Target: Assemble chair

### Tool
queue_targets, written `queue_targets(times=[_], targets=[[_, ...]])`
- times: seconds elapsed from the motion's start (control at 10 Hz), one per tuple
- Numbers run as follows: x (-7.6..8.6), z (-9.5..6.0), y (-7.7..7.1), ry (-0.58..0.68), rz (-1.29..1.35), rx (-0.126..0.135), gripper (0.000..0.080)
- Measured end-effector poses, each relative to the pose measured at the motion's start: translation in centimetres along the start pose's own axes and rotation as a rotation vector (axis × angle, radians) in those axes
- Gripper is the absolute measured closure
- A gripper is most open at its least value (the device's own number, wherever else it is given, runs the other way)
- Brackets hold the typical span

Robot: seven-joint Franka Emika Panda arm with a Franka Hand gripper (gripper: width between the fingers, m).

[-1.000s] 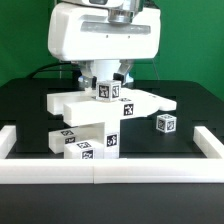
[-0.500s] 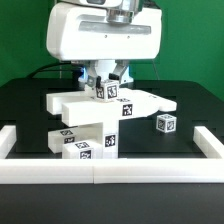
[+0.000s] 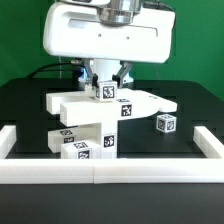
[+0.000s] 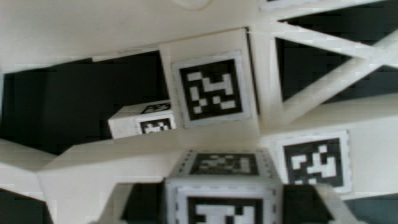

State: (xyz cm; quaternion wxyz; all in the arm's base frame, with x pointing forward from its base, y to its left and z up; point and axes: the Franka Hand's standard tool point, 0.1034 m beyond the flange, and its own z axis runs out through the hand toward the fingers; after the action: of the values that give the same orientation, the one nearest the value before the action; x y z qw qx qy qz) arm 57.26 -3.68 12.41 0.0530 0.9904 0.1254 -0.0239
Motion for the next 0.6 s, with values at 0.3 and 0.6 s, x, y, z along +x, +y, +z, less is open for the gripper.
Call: queue_targets(times=[0.3,0.6], targets=[[0.01,0.02,-0.05,0.0,0.264,0.001,0.0512],[0.02,0.03,-0.1,0.0,0.459,0.002,0.0512]])
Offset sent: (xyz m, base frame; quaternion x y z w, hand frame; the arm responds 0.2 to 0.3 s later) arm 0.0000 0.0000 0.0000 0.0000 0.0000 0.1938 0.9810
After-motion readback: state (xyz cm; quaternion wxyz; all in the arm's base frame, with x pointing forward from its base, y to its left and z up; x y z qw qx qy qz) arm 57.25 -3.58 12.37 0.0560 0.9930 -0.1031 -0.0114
